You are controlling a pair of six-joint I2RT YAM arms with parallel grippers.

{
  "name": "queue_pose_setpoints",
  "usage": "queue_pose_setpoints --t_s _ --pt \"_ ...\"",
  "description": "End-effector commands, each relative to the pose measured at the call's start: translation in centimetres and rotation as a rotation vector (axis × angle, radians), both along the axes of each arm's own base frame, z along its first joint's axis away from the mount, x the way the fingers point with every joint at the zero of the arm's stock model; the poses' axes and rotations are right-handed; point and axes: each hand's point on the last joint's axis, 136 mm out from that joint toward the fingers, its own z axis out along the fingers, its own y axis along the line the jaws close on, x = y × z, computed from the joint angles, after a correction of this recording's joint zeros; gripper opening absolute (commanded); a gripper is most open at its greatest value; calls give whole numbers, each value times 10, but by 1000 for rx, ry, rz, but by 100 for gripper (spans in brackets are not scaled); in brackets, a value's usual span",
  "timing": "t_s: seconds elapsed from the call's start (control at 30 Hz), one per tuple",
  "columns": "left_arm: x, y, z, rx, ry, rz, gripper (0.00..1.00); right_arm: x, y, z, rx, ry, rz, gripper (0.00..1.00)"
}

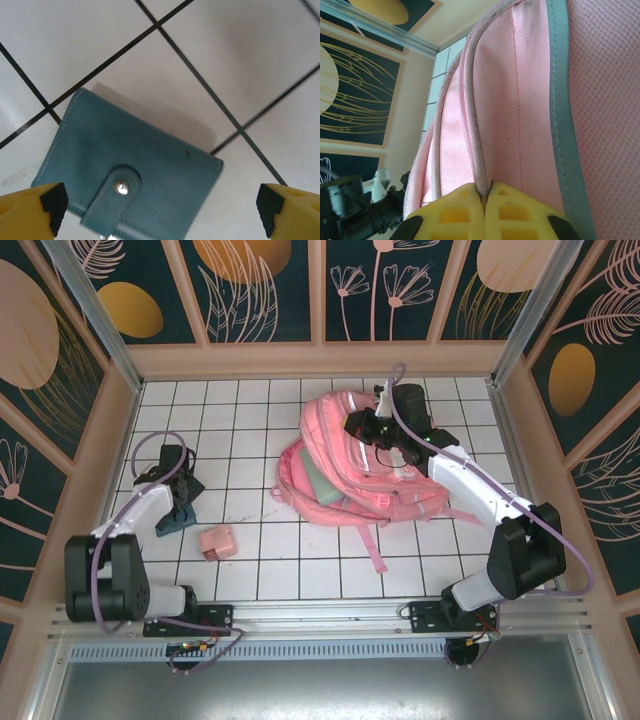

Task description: Pack the student bag

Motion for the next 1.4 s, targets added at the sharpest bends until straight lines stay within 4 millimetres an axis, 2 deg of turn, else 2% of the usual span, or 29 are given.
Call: queue_pose_setpoints --t_s 0.0,0.1,0.2,0.43,0.6,0.67,0.83,0.97,1.03,1.13,1.37 --pt "8 7 -17 -16 4 49 98 -3 14 48 62 -135 65 0" --pt "15 8 -25 -17 6 53 99 -4 13 50 58 -139 63 0" --pt "30 -2 -30 -71 -28 12 98 -4 12 50 50 -137 56 0" --pt "77 -43 -28 -212 -130 -148 98 -1 13 46 45 -124 55 0" --pt "101 -74 -16 -179 -124 -303 98 2 15 45 47 -121 56 0" --pt "100 -72 -10 -142 -102 -301 99 2 15 45 48 -121 55 0" --pt "77 -52 9 -86 -80 -159 98 2 15 44 51 -119 53 0" --pt "62 -60 8 -177 -105 -86 99 3 16 41 54 -114 55 0" --pt "59 -74 1 -272 -129 -66 98 2 17 41 57 -114 59 0" --pt "63 -86 -5 -357 -195 -55 99 2 17 40 56 -112 62 0" --pt "78 -75 -11 -306 -225 -31 99 0 13 40 35 -114 60 0"
